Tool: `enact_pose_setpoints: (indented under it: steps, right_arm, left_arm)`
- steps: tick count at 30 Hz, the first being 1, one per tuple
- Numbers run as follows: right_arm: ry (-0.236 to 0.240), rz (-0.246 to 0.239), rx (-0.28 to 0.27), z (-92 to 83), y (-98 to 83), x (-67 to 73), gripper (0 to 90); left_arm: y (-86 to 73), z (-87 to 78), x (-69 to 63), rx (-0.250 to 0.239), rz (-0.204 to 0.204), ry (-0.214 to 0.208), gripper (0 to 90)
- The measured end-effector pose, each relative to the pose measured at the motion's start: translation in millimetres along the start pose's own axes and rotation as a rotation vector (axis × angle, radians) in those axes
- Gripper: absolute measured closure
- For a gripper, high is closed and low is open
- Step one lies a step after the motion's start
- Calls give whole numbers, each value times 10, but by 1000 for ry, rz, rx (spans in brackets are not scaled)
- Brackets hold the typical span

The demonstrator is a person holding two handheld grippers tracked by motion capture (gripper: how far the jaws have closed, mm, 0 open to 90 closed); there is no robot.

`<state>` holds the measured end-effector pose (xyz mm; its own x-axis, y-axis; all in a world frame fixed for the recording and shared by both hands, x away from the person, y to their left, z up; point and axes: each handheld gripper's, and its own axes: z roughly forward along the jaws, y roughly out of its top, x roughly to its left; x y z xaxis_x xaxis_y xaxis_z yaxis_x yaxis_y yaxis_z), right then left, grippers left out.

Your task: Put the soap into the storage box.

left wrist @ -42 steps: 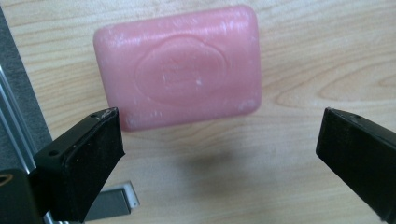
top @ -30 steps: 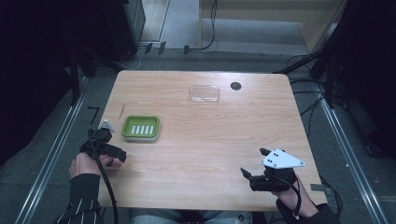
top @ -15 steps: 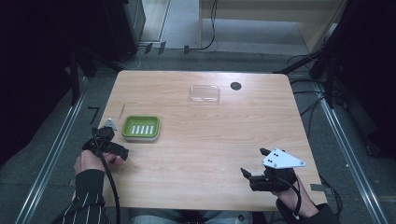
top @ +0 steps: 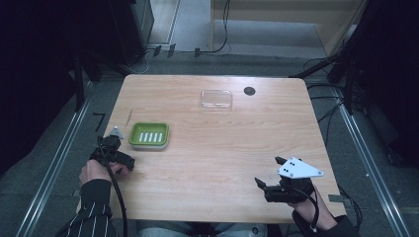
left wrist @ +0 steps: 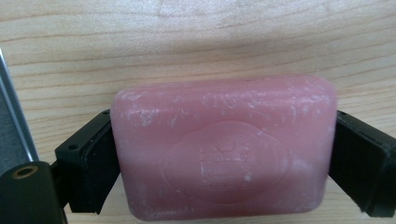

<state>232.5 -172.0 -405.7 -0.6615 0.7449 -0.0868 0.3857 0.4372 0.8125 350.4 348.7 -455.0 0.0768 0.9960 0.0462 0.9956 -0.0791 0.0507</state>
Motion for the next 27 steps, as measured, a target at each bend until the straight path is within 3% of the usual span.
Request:
enact_pose_setpoints:
  steps: [14, 19, 27]
  right_arm:
    - [1, 0, 0, 0, 0, 0, 138]
    - [0, 0, 0, 0, 0, 1, 138]
    - [1, -2, 0, 0, 0, 2, 138]
  left_arm:
    - [-20, 6, -1, -13, -21, 3, 70]
    - [-26, -16, -17, -17, -10, 3, 125]
    - [-32, -22, -20, -22, -15, 3, 133]
